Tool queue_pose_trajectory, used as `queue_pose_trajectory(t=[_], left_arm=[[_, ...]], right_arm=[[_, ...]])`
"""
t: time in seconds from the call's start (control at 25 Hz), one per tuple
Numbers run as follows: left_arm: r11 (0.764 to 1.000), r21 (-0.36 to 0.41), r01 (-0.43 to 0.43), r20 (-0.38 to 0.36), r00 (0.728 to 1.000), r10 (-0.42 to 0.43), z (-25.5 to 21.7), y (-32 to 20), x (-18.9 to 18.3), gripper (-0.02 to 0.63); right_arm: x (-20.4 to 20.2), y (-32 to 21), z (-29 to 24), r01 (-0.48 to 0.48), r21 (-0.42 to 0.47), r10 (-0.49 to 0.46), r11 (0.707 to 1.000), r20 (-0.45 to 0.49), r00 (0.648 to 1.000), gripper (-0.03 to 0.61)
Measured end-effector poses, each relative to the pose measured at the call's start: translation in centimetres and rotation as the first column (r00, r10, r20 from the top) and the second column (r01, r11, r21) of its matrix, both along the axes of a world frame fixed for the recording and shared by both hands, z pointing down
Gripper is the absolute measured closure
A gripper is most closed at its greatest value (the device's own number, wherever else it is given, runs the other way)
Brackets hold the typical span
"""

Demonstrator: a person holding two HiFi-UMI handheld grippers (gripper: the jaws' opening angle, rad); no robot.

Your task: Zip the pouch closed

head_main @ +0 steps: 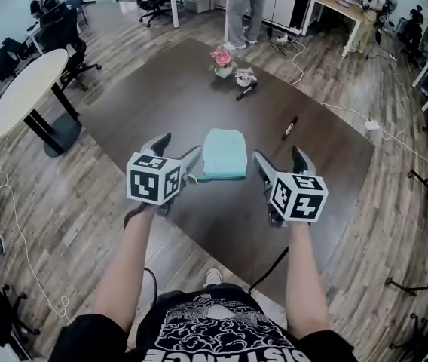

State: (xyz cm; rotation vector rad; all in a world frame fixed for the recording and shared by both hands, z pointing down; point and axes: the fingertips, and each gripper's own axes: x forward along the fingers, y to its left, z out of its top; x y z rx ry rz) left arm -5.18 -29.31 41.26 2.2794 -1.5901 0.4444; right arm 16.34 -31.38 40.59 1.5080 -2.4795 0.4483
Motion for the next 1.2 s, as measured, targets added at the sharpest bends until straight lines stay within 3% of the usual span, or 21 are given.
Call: queue_pose_trajectory(t=[0.6,0.92,1.2], left_arm=[[0.999,0.001,-0.047,0.009,0.999,0.047,0.9,-2.5,-0.5,0.258],[0.988,-0.006,-0.155,-0.023,0.988,0.155,1.4,-4.8,-1.8,0.258],[0.959,-0.014,-0.284,-0.035,0.958,0.283,1.7,-6.0,-2.9,0.258]], right_arm=[[-0.3,-1.4,1.4,-0.044,-0.013,0.044,0.999,-0.007,0.999,0.149],[-2.0,-1.4,1.5,-0.135,-0.015,0.134,0.991,-0.030,0.990,0.149],[-4.0,-0.5,1.3,-0.242,-0.016,0.241,0.970,-0.042,0.969,0.151]])
